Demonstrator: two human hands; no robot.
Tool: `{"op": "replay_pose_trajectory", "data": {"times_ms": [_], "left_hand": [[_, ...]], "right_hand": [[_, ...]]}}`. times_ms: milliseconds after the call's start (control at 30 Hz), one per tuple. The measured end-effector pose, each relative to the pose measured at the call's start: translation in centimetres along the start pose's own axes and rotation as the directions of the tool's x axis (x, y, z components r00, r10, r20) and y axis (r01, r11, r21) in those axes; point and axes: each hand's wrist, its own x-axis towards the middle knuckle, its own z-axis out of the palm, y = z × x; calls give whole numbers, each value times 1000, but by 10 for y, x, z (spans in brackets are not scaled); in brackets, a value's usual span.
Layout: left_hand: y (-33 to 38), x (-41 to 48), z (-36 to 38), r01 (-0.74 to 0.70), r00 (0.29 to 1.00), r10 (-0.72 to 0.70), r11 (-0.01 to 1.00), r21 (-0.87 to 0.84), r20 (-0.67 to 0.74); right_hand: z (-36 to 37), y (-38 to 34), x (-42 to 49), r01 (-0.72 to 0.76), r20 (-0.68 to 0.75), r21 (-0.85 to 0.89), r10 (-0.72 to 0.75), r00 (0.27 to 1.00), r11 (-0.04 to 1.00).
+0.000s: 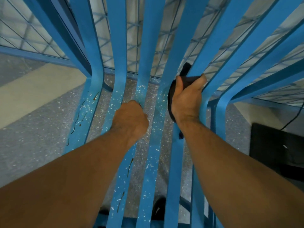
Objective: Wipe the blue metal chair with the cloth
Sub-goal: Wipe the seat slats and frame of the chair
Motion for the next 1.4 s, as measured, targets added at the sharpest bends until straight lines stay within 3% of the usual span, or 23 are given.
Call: {"op": "replay_pose_trajectory", "data": {"times_ms": [100,200,433,633,767,867,1033,1133,1267,1400], "left_hand": [[1,-2,-1,2,1000,-2,1000,2,3],[2,-4,-2,-8,1000,8,1000,5,11],[3,-6,-6,-25,999,24,999,29,35],[4,-6,-5,-34,999,34,999,16,24],[2,-3,-3,-16,1000,16,1000,0,22],[1,-2,-3,-19,1000,19,1000,10,22],[3,-3,-2,-25,1000,25,999,27,5],[3,-3,-1,-34,999,34,999,36,8],[2,-2,-2,-32,999,31,999,43,33],[2,-3,-3,-28,999,27,999,28,39]], "right_hand": [[-1,1,-5,-136,78,-84,143,987,987],[-11,0,-16,-293,188,-149,318,929,945],[-35,6,-71,-369,219,-254,425,879,894],[-49,20,-116,-167,228,-297,240,944,940],[-37,13,-81,-217,229,-316,297,927,924],[-23,3,-45,-227,201,-228,274,941,947],[-6,0,-16,-34,43,-89,38,998,995],[-2,5,-13,-2,22,-92,5,1000,996],[-10,5,-21,-217,163,-100,231,959,971],[-33,-2,-50,-339,237,-239,394,888,910]]}}
